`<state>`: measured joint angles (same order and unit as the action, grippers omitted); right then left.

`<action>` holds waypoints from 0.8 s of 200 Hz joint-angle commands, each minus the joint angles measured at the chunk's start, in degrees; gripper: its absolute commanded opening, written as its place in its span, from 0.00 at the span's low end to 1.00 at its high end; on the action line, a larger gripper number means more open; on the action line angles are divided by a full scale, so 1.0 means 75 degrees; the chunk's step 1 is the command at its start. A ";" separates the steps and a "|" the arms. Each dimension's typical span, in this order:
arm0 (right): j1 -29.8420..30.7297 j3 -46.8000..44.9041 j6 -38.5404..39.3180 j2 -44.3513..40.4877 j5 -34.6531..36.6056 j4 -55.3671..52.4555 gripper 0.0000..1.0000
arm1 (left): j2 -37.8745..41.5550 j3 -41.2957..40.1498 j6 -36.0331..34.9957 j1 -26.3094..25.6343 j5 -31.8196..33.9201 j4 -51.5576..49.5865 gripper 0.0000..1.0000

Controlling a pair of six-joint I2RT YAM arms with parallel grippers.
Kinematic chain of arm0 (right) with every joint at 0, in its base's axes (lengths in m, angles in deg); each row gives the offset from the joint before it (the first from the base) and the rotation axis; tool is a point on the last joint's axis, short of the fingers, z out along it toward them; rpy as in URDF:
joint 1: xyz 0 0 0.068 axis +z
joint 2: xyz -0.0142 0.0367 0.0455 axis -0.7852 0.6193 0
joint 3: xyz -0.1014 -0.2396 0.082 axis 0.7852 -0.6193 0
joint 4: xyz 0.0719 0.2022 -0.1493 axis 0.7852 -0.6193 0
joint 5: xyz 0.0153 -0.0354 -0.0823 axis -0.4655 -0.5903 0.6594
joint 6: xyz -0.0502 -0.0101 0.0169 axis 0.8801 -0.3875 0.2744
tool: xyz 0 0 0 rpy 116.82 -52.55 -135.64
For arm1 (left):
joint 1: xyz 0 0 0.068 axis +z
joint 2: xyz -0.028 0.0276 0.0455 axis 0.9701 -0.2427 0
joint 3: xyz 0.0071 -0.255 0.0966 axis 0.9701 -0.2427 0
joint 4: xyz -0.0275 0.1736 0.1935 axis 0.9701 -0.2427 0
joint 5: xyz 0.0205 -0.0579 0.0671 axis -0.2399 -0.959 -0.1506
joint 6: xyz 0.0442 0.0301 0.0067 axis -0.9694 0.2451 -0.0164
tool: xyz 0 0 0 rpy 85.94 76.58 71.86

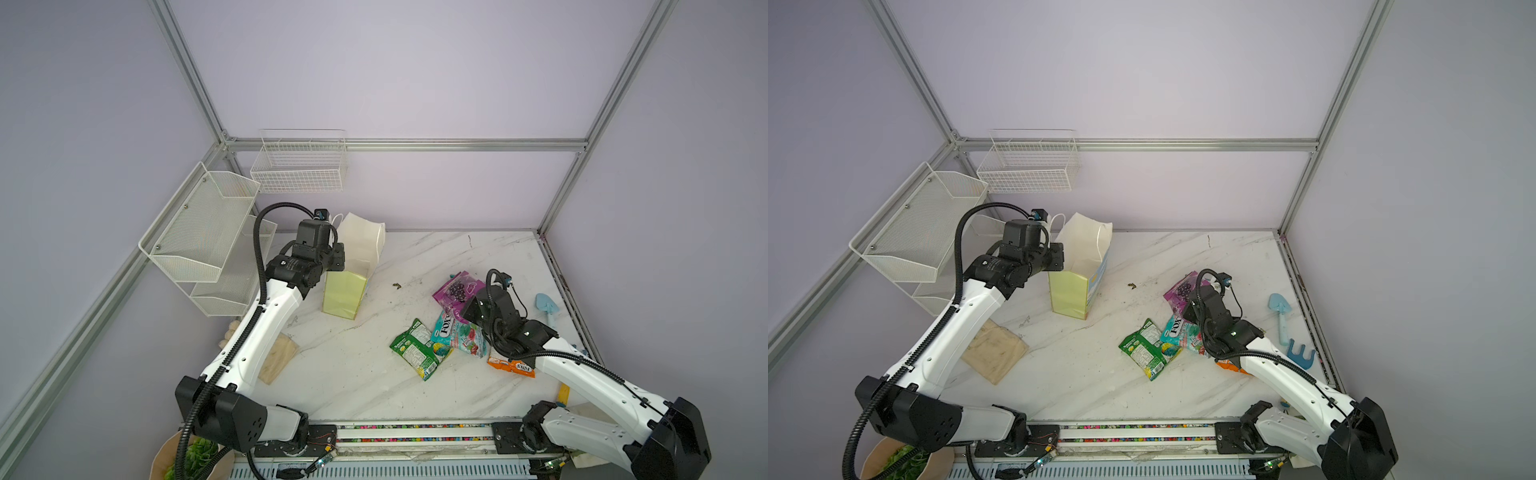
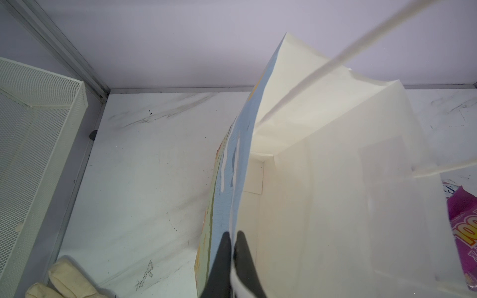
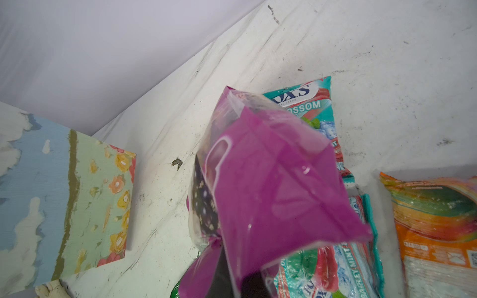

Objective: Place the snacks into the paper bag
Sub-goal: Pick up the paper bag from the top-center of the table.

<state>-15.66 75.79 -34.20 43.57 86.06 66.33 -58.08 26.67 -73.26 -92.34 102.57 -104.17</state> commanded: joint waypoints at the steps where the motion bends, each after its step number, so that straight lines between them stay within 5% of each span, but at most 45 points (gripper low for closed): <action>1: 0.0053 0.0185 0.0086 -0.0338 0.0389 0.0425 0.00 | -0.0083 0.0848 -0.0421 -0.0135 0.0636 -0.0011 0.00; 63: 0.0053 0.0153 0.0141 -0.0522 0.0464 0.0252 0.00 | -0.0471 0.0739 -0.0639 -0.0758 0.1671 -0.0073 0.00; 160: 0.0053 0.0968 0.0628 -0.1161 0.0877 -0.0572 0.00 | -0.0464 -0.0058 -0.0259 -0.1704 0.2117 -0.0019 0.00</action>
<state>-15.66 77.52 -31.64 38.11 89.30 60.62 -63.28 28.52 -76.69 -103.50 116.18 -105.64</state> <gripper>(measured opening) 0.049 0.048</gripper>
